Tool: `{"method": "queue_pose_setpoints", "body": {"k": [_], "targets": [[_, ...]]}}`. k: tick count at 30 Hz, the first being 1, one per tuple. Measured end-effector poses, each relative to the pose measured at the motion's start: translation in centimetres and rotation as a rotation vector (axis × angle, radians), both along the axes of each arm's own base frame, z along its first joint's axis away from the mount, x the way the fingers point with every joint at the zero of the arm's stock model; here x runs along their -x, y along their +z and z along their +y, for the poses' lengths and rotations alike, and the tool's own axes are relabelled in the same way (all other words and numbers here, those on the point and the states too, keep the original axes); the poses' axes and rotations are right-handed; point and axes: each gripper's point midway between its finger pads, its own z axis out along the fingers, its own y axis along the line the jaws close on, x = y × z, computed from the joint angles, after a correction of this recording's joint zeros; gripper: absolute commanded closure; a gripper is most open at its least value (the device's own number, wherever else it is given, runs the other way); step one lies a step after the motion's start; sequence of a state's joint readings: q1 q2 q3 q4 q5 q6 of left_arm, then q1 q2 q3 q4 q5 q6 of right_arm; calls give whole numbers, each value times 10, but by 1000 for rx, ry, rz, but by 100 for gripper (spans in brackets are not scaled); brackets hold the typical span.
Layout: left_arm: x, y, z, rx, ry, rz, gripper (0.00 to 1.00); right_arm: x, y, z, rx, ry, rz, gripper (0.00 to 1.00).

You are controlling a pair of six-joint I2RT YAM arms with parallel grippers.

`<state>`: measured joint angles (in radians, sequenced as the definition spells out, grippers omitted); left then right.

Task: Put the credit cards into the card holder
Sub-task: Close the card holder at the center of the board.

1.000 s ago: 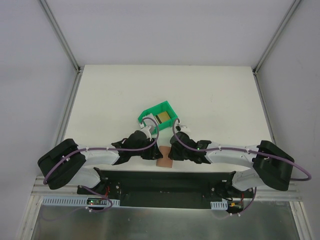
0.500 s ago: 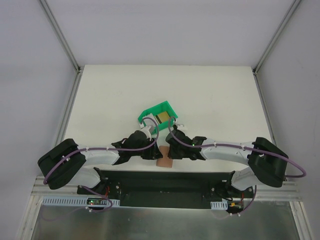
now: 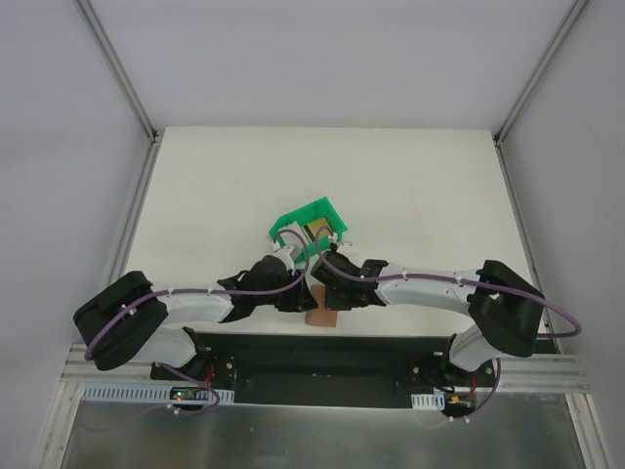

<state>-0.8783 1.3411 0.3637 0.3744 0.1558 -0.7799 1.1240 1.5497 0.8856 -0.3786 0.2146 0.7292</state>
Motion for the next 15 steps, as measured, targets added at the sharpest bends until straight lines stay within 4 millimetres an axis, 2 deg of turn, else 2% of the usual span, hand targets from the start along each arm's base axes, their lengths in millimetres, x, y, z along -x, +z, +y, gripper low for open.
{"method": "queue_pose_setpoints", "body": {"k": [15], "targets": [[0,0,1,18,19,3,62,-1,-2,2,26,5,28,90]]}}
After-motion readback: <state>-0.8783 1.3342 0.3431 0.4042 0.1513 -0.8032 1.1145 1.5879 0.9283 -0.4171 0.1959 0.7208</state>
